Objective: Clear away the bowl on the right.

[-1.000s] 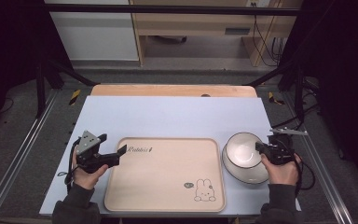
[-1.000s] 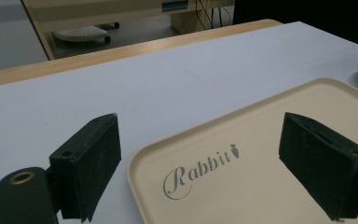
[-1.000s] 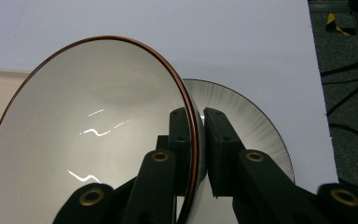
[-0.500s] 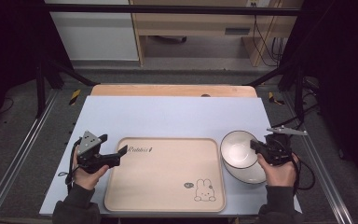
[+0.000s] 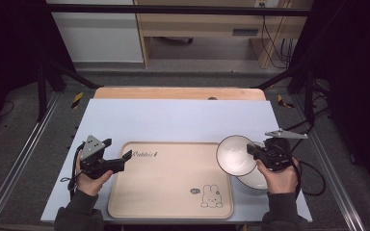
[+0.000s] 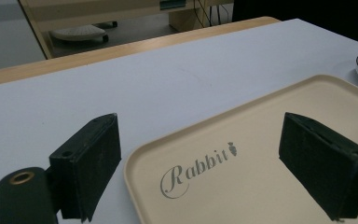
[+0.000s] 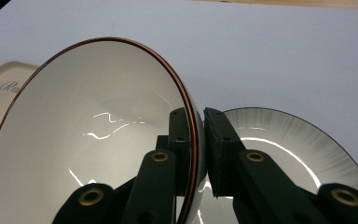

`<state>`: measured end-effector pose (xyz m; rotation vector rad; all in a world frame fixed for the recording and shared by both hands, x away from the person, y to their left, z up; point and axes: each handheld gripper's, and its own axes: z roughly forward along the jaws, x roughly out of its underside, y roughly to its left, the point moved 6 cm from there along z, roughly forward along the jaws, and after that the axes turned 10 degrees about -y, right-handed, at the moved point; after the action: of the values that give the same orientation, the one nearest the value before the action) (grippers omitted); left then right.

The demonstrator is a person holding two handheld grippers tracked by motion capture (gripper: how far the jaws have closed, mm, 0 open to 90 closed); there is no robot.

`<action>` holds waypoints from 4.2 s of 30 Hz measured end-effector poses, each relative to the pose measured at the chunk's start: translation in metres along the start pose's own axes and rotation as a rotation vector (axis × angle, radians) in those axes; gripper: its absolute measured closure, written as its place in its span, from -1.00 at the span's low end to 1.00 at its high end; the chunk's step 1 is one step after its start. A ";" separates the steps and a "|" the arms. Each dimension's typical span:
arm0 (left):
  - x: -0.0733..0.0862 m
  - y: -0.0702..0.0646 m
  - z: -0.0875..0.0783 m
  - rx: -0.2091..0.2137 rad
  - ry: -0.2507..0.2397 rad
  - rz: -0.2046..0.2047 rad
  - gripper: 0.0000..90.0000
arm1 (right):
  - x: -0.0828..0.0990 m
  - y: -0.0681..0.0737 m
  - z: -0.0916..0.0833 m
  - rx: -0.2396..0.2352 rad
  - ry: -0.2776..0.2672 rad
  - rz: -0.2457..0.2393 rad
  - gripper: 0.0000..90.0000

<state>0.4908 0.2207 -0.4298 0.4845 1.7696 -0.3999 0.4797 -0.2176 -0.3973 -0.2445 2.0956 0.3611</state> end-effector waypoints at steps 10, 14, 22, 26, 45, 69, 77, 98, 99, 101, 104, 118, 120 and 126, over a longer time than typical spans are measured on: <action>0.001 0.000 0.000 0.001 0.003 0.003 -0.72 | 0.003 0.020 0.012 -0.061 0.014 -0.024 0.81; 0.001 -0.001 0.001 0.000 0.006 0.007 -0.72 | 0.004 0.029 0.018 -0.091 0.016 -0.034 0.81; 0.002 -0.001 0.002 0.002 0.009 0.008 -0.72 | 0.006 0.043 0.028 -0.131 0.028 -0.051 0.81; 0.002 -0.001 0.002 0.003 0.009 0.005 -0.72 | 0.006 0.048 0.032 -0.143 0.030 -0.059 0.81; 0.003 -0.002 0.003 0.008 0.014 0.008 -0.73 | 0.002 0.072 0.049 -0.196 0.030 -0.086 0.81; 0.003 -0.002 0.003 0.008 0.015 0.010 -0.73 | 0.005 0.095 0.082 -0.231 0.047 -0.085 0.80; 0.004 -0.002 0.003 0.009 0.017 0.012 -0.72 | 0.006 0.101 0.094 -0.233 0.033 -0.086 0.80; 0.004 -0.001 0.003 0.007 0.016 0.005 -0.73 | 0.007 0.113 0.118 -0.265 0.040 -0.070 0.80; 0.004 -0.001 0.003 0.007 0.016 0.005 -0.73 | 0.007 0.114 0.119 -0.265 0.043 -0.073 0.80; 0.004 -0.001 0.003 0.007 0.016 0.006 -0.73 | 0.008 0.115 0.121 -0.265 0.053 -0.066 0.80; 0.004 -0.001 0.003 0.007 0.018 0.006 -0.73 | 0.010 0.116 0.126 -0.264 0.055 -0.068 0.80; 0.004 0.001 0.003 0.006 0.018 0.004 -0.72 | 0.021 0.120 0.142 -0.255 0.100 -0.073 0.79; 0.004 0.000 0.003 0.005 0.017 0.003 -0.72 | 0.022 0.120 0.143 -0.254 0.107 -0.074 0.79; 0.004 0.000 0.003 0.005 0.017 0.004 -0.72 | 0.027 0.123 0.147 -0.262 0.125 -0.088 0.78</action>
<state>0.4925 0.2199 -0.4349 0.4956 1.7841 -0.3985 0.5440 -0.0515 -0.4741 -0.5239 2.1493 0.5806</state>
